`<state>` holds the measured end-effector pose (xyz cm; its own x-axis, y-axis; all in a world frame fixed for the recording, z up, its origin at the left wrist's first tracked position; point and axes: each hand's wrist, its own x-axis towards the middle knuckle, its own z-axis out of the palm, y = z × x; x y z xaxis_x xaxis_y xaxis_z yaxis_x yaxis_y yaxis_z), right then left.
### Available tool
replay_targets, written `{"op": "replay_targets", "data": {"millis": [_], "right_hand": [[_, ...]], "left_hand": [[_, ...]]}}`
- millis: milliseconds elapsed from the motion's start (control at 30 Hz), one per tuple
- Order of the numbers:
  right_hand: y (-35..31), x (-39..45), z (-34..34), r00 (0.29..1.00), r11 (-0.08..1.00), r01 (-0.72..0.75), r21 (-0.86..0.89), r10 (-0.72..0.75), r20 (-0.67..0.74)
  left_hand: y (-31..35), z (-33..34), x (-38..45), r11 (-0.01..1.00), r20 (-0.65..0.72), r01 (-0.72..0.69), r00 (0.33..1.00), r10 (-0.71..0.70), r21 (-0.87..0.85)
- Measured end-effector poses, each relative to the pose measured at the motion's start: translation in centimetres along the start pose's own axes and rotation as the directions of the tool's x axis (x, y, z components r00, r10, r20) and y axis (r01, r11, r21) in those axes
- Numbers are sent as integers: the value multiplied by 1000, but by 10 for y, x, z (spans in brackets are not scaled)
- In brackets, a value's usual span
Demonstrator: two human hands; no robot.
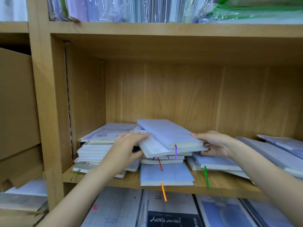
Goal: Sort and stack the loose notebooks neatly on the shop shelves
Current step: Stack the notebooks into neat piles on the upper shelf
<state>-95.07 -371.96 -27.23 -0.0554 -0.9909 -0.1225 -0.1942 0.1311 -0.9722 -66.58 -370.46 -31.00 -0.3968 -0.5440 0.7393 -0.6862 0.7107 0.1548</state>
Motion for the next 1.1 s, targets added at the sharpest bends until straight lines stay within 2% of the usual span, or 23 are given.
{"op": "replay_targets", "data": {"millis": [67, 133, 200, 267, 300, 367, 433, 500, 567, 633, 667, 733, 833, 933, 1033, 1100], "right_hand": [[-4, -5, -1, 1000, 1000, 2, -23, -2, -1], [-6, -9, -1, 1000, 999, 0, -34, 0, 9], [-7, -16, 1, 1000, 997, 22, -74, -23, -6], [-7, -24, 1, 990, 955, 104, -276, -125, -60], [-7, -29, 1, 980, 912, 165, -376, -193, -37], [-8, -41, 1, 945, 828, 323, -459, -305, 114], [-5, -45, 6, 890, 715, 446, -538, -418, 182], [-4, -42, 11, 835, 618, 464, -634, -545, 81], [-8, -40, 19, 804, 608, 505, -613, -589, 78], [-14, -42, 29, 784, 656, 604, -452, -591, 190], [-17, -44, 34, 745, 624, 659, -420, -620, 246], [-21, -46, 41, 659, 499, 732, -463, -691, 297], [-20, -45, 35, 575, 390, 758, -523, -778, 253], [-19, -54, 18, 513, 269, 747, -608, -815, 271], [-14, -65, 2, 373, 95, 721, -686, -888, 269], [-9, -69, -11, 295, 42, 679, -733, -930, 221]], "left_hand": [[-7, -2, 9, 981, 35, 196, 980, -196, -1], [-13, -2, 16, 975, 55, 221, 974, -221, 12], [-16, -2, 19, 986, 65, 161, 984, -164, 42], [-15, -1, 17, 986, 62, 29, 997, -39, 162], [-13, 0, 15, 971, 42, -44, 998, 35, 236], [-8, 1, 12, 931, -16, -144, 987, 158, 335], [-7, -6, 13, 906, -93, -163, 972, 215, 390], [-9, -22, 19, 882, -153, -145, 960, 235, 449], [-9, -40, 29, 840, -185, -133, 946, 266, 526], [-5, -53, 39, 808, -204, -136, 932, 301, 573], [-3, -57, 44, 787, -199, -144, 926, 321, 599], [2, -58, 51, 730, -176, -161, 916, 362, 665], [12, -53, 54, 708, -158, -175, 912, 379, 684], [21, -47, 55, 705, -171, -188, 898, 406, 684], [25, -35, 60, 693, -208, -246, 840, 502, 678], [31, -20, 64, 690, -245, -280, 792, 559, 667]]}}
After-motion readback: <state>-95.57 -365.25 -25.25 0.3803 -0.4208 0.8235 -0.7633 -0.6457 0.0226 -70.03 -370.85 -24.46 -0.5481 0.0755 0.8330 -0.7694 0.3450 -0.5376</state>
